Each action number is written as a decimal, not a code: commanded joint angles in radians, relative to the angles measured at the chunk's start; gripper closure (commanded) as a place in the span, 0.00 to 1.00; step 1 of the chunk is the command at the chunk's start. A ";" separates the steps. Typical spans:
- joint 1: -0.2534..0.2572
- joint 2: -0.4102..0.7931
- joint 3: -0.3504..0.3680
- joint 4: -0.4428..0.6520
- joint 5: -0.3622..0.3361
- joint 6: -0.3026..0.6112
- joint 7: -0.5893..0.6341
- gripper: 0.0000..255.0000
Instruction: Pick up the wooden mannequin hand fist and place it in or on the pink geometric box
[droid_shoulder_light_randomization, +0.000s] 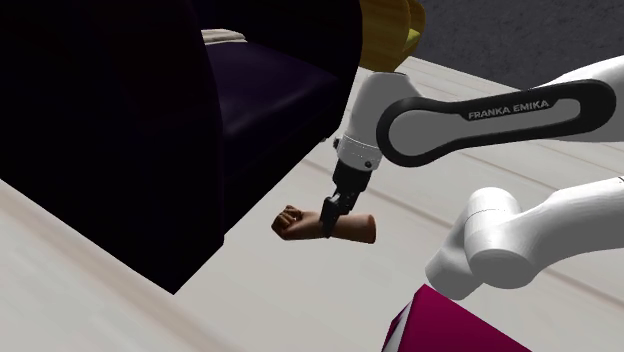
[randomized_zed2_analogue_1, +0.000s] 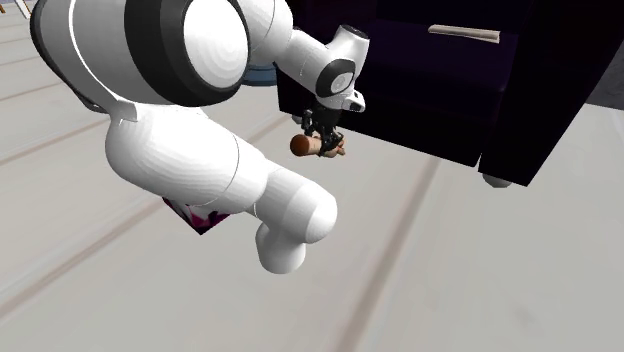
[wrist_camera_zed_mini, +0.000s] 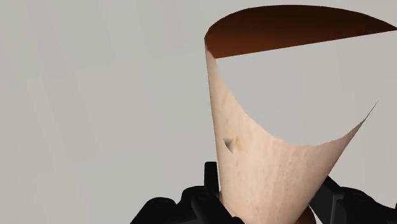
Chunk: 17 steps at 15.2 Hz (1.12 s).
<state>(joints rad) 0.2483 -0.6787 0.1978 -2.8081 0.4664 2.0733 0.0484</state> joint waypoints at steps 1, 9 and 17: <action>-0.003 -0.014 -0.004 0.021 -0.009 -0.033 0.010 1.00; -0.014 -0.060 -0.022 0.100 -0.041 -0.156 0.045 1.00; -0.021 -0.084 -0.039 0.192 -0.065 -0.267 0.075 1.00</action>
<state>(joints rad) 0.2284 -0.7596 0.1611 -2.6253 0.4035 1.8177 0.1211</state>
